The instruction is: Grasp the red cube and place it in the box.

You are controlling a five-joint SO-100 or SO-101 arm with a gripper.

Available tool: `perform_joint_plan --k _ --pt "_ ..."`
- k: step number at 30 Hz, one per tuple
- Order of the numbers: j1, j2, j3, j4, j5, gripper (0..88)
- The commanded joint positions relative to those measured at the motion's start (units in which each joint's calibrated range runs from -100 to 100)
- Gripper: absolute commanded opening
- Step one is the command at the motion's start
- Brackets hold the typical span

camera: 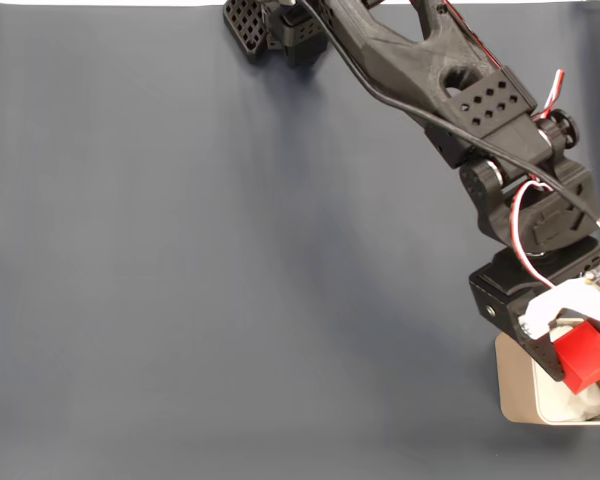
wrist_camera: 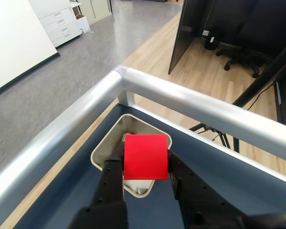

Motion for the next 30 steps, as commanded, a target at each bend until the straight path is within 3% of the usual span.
perform_joint_plan --k 1,30 --pt "-0.61 0.17 -4.61 -0.72 0.73 0.0" --pt "-1.82 6.84 -9.08 -3.43 0.93 0.0"
